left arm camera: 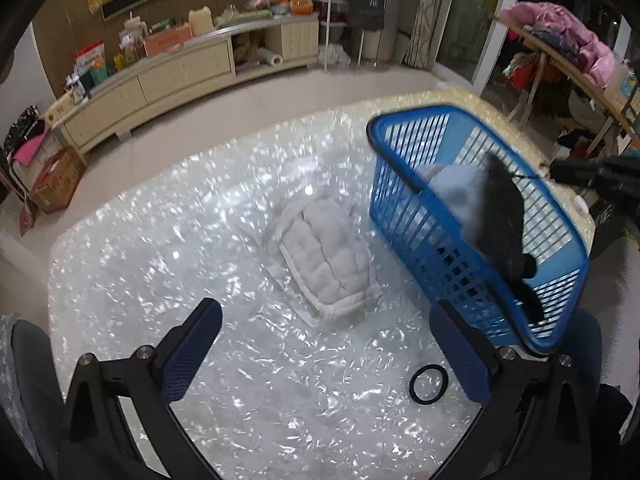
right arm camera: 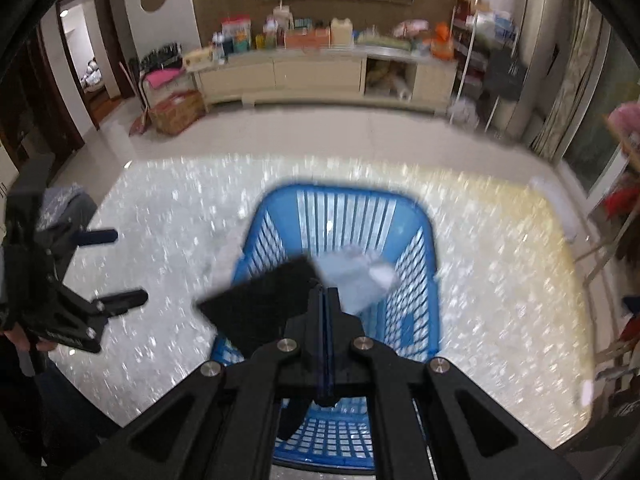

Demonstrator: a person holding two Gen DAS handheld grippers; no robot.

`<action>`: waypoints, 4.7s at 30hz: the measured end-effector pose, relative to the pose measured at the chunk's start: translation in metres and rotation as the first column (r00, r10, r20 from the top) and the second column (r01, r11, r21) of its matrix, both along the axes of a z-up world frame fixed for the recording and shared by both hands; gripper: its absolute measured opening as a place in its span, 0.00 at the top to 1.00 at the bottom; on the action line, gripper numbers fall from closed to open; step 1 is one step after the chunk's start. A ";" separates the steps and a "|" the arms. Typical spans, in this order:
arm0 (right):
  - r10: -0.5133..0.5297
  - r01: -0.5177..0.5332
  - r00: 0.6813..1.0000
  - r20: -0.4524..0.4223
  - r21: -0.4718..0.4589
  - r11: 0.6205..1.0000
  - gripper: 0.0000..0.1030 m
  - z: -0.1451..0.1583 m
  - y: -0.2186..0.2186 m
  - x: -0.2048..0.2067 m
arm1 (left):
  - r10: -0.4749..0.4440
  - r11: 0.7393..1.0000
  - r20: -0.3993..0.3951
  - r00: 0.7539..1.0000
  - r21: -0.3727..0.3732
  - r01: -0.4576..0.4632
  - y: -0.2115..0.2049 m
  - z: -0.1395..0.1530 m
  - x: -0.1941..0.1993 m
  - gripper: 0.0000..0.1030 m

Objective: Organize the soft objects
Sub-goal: 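Lower the black pouch into the basket while the left gripper grasps the white quilted pad, then release the black pouch with the right gripper while the left gripper lifts the quilted pad, then carry the white quilted pad over the basket with the left gripper, then open the left gripper to drop the quilted pad into the basket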

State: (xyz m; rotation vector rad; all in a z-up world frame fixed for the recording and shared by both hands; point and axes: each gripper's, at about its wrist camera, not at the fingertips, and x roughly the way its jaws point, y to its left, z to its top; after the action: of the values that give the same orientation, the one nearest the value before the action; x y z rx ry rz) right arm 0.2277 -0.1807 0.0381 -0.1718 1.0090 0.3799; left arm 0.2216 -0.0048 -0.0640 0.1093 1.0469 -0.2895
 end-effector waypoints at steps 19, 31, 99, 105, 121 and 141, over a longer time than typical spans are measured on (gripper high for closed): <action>0.015 -0.002 0.978 -0.209 0.058 0.998 0.98 -0.071 0.026 0.028 | -0.002 1.000 -0.110 0.994 0.014 0.003 -0.006 -0.078 0.059 0.00; 0.016 -0.009 0.973 -0.231 0.034 0.999 0.96 -0.070 0.030 0.033 | 0.010 1.000 -0.175 0.985 0.014 -0.007 -0.023 -0.122 0.103 0.00; -0.236 0.230 0.969 0.069 0.080 0.970 0.00 -0.022 -0.067 -0.058 | -0.303 0.951 0.036 0.952 -0.052 0.305 -0.151 0.040 -0.025 0.71; -0.245 0.242 0.969 0.038 0.075 0.967 0.00 -0.036 -0.075 -0.048 | -0.298 0.954 -0.013 0.955 -0.038 0.297 -0.161 0.012 0.001 0.71; -0.266 0.266 0.964 -0.001 0.068 0.962 0.00 -0.043 -0.079 -0.044 | -0.314 0.949 -0.042 0.948 0.027 0.316 -0.181 -0.022 0.031 0.63; -0.242 0.236 0.969 0.048 0.101 0.966 0.00 -0.008 -0.068 -0.079 | -0.254 0.966 0.097 0.962 0.084 0.246 -0.147 0.047 -0.031 0.17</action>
State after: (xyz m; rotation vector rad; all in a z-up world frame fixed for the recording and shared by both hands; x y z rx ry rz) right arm 0.1490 -0.2484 0.0306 0.0248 0.9384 0.2004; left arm 0.1905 -0.1515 -0.0175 0.3202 0.9371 -0.4707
